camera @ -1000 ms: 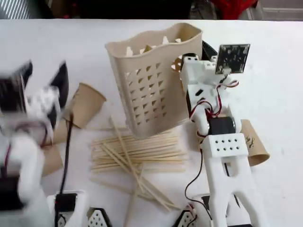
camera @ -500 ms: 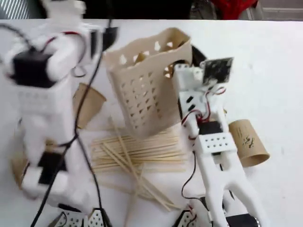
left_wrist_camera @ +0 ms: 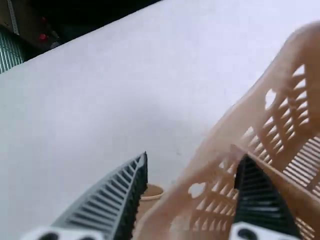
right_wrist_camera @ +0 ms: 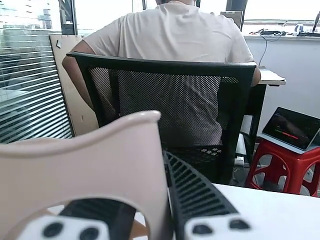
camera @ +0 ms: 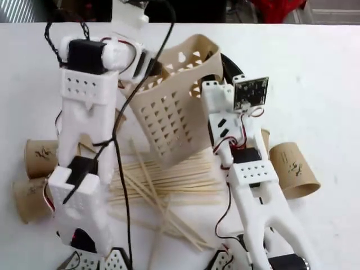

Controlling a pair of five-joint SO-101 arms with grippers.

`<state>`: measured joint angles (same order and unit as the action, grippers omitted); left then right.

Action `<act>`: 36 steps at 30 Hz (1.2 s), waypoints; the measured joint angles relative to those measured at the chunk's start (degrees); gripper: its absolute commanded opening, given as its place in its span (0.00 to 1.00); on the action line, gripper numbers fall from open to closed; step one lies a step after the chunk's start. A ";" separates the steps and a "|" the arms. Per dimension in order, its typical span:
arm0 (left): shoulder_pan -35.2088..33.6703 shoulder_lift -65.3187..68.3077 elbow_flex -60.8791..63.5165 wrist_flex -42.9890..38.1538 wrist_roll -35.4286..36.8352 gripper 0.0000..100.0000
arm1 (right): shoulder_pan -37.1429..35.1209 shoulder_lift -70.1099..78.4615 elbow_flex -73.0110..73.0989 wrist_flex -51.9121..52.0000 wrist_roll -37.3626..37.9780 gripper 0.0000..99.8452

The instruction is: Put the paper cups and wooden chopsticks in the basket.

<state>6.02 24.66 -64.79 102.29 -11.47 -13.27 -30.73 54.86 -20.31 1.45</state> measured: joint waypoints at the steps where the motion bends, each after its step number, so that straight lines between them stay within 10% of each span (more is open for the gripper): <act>1: 0.00 0.00 1.05 0.00 -1.14 0.28 | 0.00 0.00 -0.70 0.79 0.00 0.02; 13: 0.79 -0.26 15.12 -8.09 -12.40 0.02 | -0.62 0.44 -4.22 7.47 0.09 0.02; 36: 1.23 0.09 18.90 -11.34 -9.67 0.02 | 1.67 0.35 -3.87 20.22 0.44 0.15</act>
<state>7.25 24.75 -45.89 90.95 -21.14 -11.60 -30.37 50.99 -0.09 1.89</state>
